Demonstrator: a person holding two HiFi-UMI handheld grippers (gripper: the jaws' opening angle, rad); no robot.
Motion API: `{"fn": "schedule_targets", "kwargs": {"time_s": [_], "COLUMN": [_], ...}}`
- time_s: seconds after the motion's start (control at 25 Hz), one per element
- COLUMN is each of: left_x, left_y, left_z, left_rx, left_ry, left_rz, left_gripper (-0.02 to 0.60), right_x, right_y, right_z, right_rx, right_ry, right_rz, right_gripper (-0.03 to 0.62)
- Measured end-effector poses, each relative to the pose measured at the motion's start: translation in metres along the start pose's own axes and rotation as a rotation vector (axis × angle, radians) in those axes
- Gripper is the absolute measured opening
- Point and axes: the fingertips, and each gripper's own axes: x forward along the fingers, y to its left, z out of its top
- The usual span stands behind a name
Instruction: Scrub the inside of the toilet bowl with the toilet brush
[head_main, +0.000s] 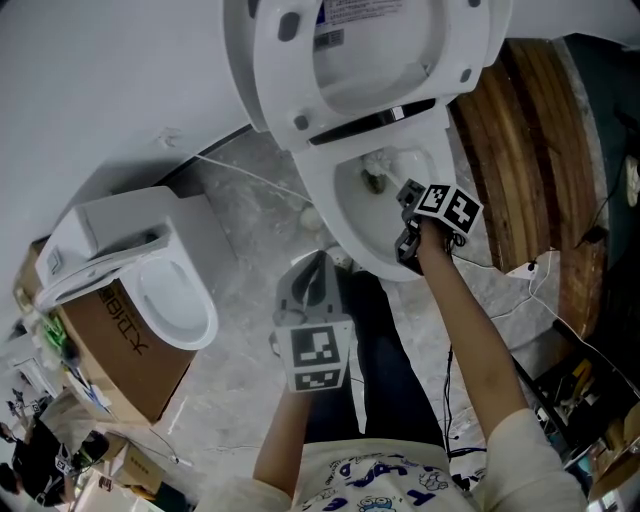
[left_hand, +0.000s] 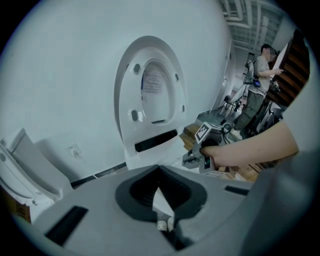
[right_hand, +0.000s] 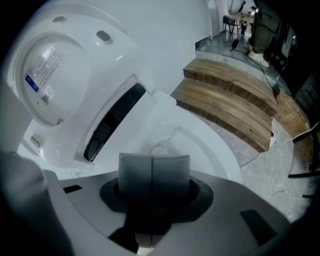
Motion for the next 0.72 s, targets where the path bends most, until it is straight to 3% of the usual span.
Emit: {"fn": "schedule_targets", "kwargs": {"time_s": [0.28, 0.72], "left_x": [0.003, 0.0], "left_y": [-0.003, -0.009], "left_z": [0.001, -0.001], "left_rx": [0.0, 0.005], "left_ry": [0.002, -0.003], "left_rz": [-0.006, -0.012], "left_gripper": [0.003, 0.003], "right_x": [-0.001, 0.002], "right_y": [-0.001, 0.023], "right_z": [0.004, -0.034], "right_rx": [-0.05, -0.38], "right_ry": [-0.014, 0.095], "right_rz": [-0.011, 0.068], "right_gripper": [0.165, 0.166]}}
